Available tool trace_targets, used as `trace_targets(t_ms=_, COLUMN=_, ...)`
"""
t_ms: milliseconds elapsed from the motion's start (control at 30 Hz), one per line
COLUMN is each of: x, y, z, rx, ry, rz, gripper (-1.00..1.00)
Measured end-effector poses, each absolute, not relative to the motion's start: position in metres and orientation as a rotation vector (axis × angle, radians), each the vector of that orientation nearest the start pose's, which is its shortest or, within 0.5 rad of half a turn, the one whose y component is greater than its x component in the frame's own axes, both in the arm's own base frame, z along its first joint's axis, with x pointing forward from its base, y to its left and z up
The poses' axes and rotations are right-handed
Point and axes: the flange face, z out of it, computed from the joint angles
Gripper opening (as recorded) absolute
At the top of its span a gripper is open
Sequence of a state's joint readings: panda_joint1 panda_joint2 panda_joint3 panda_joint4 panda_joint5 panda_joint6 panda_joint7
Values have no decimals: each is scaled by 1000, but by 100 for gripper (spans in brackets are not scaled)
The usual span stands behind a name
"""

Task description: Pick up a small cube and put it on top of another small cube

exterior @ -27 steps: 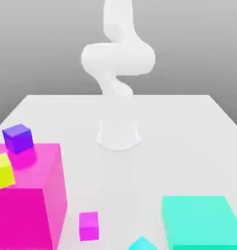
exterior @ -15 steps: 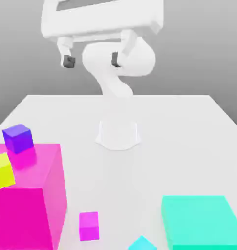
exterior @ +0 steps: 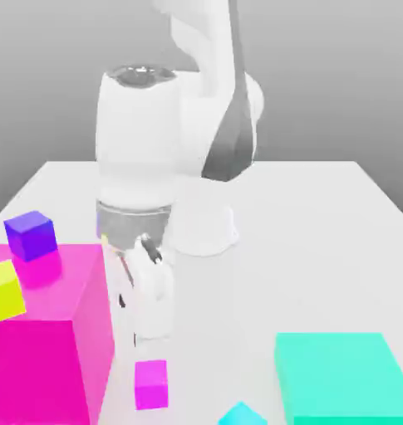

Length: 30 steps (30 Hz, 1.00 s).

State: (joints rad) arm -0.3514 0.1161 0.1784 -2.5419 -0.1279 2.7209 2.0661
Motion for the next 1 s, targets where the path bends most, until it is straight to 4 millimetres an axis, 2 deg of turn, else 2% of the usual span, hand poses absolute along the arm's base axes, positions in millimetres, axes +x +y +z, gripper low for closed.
trace_targets(t_ms=100, x=446, y=-73, z=193, rx=-1375, ry=2817, rz=-16, gripper=0)
trace_targets(t_ms=233, x=445, y=-73, z=145, rx=-1348, ry=2835, rz=1, gripper=0)
trace_targets(t_ms=267, x=444, y=-73, z=134, rx=-1348, ry=2836, rz=2, gripper=-100)
trace_targets(t_ms=433, x=444, y=-73, z=134, rx=-1347, ry=2834, rz=-1, gripper=-100)
trace_targets(t_ms=467, x=444, y=-73, z=128, rx=-1348, ry=2834, rz=-1, gripper=-100)
trace_targets(t_ms=533, x=444, y=-73, z=139, rx=-1345, ry=2835, rz=0, gripper=-100)
trace_targets(t_ms=667, x=444, y=-73, z=183, rx=-1348, ry=2835, rz=-2, gripper=-100)
trace_targets(t_ms=700, x=450, y=-69, z=189, rx=-1388, ry=2808, rz=-8, gripper=-100)
trace_targets(t_ms=800, x=485, y=-56, z=202, rx=-1577, ry=2666, rz=-43, gripper=-100)
trace_targets(t_ms=1000, x=553, y=-60, z=247, rx=-1846, ry=2452, rz=-139, gripper=-100)
